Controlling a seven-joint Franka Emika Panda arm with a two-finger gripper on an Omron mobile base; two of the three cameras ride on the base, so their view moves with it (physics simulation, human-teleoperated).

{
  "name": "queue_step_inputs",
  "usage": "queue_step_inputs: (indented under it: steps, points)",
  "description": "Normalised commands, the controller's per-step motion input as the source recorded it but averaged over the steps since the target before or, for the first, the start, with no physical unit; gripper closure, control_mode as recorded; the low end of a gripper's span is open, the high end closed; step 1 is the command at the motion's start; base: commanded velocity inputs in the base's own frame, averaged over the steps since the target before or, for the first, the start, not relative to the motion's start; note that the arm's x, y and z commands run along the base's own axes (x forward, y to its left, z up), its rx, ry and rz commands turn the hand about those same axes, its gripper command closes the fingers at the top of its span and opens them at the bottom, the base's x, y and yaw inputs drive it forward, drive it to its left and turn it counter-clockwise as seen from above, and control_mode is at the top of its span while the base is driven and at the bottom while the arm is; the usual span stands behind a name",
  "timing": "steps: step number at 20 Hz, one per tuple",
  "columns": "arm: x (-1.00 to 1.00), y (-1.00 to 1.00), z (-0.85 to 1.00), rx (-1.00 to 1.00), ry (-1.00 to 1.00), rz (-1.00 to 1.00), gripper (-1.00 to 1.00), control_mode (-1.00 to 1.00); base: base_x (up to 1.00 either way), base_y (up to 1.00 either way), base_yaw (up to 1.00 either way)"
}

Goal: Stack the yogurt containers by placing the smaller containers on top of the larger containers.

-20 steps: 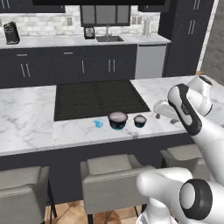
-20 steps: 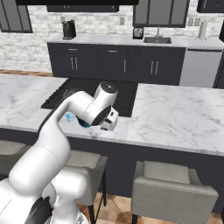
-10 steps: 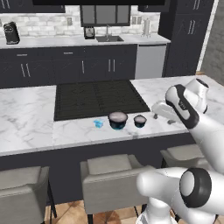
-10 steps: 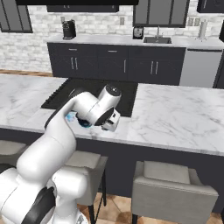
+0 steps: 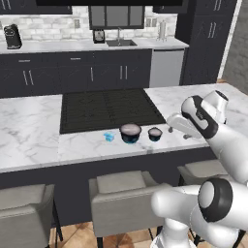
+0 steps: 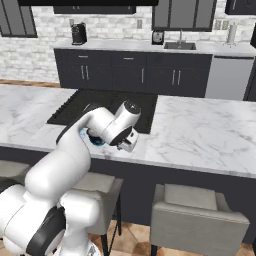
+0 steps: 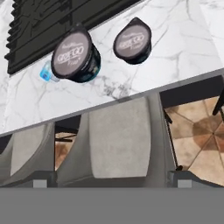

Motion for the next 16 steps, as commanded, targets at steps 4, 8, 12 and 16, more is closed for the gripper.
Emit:
queue_step_inputs:
  steps: [4, 8, 12, 16]
  points:
    - [0.10, 0.00, 0.00, 0.04, 0.00, -0.07, -1.00, -1.00, 0.00, 0.00, 0.00]
    - [0.14, 0.00, -0.05, 0.03, 0.00, -0.08, -1.00, -1.00, 0.00, 0.00, 0.00]
    - [0.16, 0.00, -0.13, 0.02, 0.00, -0.07, -1.00, -1.00, 0.00, 0.00, 0.00]
    - [0.18, 0.00, -0.18, 0.00, 0.00, -0.06, -1.00, -1.00, 0.00, 0.00, 0.00]
